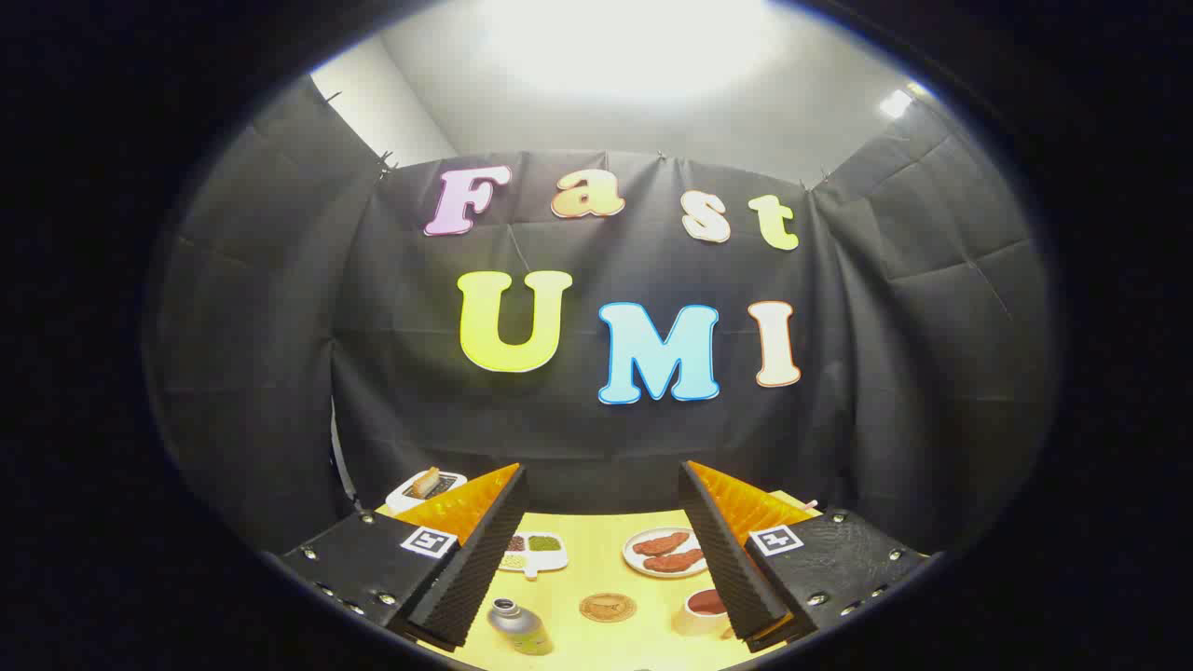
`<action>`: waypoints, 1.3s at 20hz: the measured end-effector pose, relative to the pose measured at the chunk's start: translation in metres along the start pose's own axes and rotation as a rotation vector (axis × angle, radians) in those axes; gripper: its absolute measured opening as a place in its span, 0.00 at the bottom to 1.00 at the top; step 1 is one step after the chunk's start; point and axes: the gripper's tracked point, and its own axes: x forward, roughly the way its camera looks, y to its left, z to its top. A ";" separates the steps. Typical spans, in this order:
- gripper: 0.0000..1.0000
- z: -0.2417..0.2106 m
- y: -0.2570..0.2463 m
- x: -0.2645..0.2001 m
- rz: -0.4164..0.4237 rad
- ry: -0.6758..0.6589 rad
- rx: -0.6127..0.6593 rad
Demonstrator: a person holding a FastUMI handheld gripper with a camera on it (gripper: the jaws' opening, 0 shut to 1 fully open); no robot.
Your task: Take the bottle from table, then pour the juice into the cup, finally place the bottle on the coaster
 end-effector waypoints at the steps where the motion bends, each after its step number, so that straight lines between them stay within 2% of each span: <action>1: 0.99 -0.002 0.000 0.000 -0.002 0.003 0.003; 11: 0.99 -0.026 0.014 0.003 -0.008 0.004 -0.036; 19: 0.99 -0.061 0.029 0.009 0.003 -0.020 0.012; 26: 0.99 -0.127 0.044 0.012 0.009 -0.027 0.031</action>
